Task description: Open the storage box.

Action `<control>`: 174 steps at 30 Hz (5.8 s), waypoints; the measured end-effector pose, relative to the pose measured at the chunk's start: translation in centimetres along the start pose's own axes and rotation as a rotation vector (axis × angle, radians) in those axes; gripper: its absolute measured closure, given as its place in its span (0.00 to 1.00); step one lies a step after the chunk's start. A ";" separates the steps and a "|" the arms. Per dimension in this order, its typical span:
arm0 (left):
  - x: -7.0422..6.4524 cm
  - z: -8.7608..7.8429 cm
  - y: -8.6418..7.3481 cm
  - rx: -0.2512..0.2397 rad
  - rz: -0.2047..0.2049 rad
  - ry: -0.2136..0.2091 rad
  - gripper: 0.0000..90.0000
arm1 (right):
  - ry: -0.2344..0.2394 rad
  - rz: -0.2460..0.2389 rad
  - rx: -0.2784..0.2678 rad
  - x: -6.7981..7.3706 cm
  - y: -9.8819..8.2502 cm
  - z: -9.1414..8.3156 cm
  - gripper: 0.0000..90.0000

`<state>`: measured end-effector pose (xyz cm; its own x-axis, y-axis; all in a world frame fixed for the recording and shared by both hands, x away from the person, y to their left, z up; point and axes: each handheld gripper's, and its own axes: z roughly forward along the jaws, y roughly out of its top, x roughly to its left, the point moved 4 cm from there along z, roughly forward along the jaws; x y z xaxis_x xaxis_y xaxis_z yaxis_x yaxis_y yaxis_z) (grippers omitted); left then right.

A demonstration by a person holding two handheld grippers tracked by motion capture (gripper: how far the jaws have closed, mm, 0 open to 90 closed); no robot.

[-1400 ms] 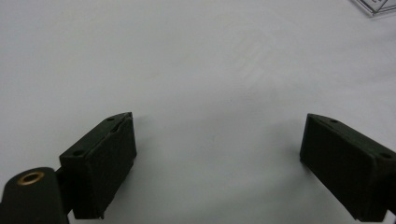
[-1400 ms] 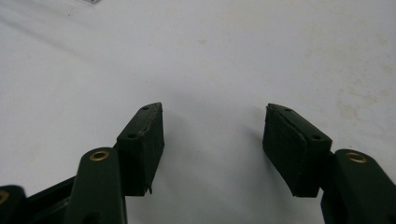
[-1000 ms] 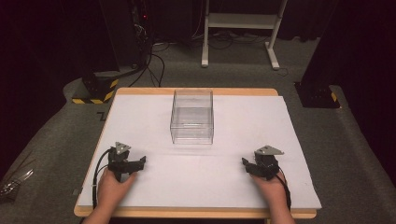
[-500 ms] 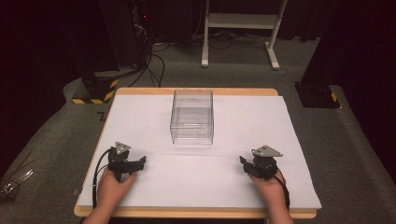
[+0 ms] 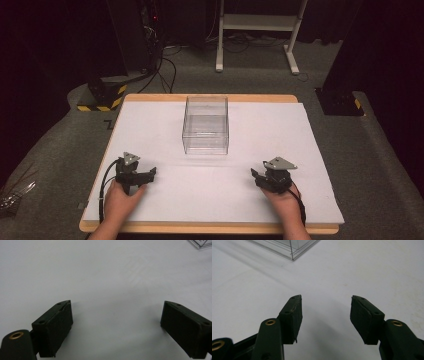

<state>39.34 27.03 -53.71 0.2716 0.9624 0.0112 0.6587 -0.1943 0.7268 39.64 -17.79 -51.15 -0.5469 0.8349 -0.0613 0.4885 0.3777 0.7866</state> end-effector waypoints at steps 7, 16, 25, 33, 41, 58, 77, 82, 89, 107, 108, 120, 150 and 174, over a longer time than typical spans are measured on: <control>0.0 0.0 0.0 0.000 0.000 -0.001 0.12 | 0.023 -0.006 -0.013 1.1 0.4 0.1 0.49; 0.0 0.0 0.0 -0.001 -0.003 -0.002 0.12 | 0.069 -0.012 -0.041 2.3 1.0 0.2 0.50; 0.0 0.0 0.0 0.000 0.000 -0.001 0.12 | 0.098 -0.045 -0.051 3.6 1.3 0.6 0.54; 0.0 0.0 0.0 0.000 0.000 -0.001 0.12 | 0.123 -0.061 -0.075 4.3 1.9 1.2 0.57; 0.0 0.0 0.0 0.000 0.000 -0.001 0.12 | 0.155 -0.072 -0.087 5.7 3.0 1.8 0.58; 0.0 0.0 0.0 0.000 0.000 -0.001 0.12 | 0.145 -0.067 -0.110 7.3 5.7 3.3 0.57; 0.0 0.0 0.0 0.000 -0.001 -0.002 0.12 | 0.158 -0.018 -0.125 8.3 8.3 5.0 0.55; 0.0 0.0 0.0 -0.001 -0.003 -0.002 0.12 | 0.150 -0.023 -0.122 8.3 8.8 5.5 0.56; 0.0 0.0 0.0 -0.001 -0.003 -0.002 0.12 | 0.184 0.013 -0.156 8.1 9.8 6.1 0.58; 0.0 0.0 0.0 -0.001 -0.003 -0.002 0.12 | 0.215 0.057 -0.177 7.6 10.8 7.7 0.59; 0.0 0.0 0.0 -0.001 -0.002 -0.002 0.12 | 0.221 0.061 -0.178 7.5 10.8 7.8 0.59; 0.0 0.0 0.0 0.000 0.000 -0.001 0.12 | 0.267 0.049 -0.214 7.2 10.9 8.6 0.66; 0.0 0.0 0.0 0.000 0.000 -0.001 0.12 | 0.331 -0.010 -0.237 6.9 9.9 7.7 0.89; 0.0 0.0 0.0 0.000 0.000 -0.001 0.12 | 0.401 -0.007 -0.242 7.2 9.9 7.7 0.85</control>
<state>39.34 27.03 -53.71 0.2717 0.9623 0.0104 0.6587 -0.1938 0.7270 45.79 -4.99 -48.58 -0.7922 0.5945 0.1377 0.3375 0.2387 0.9105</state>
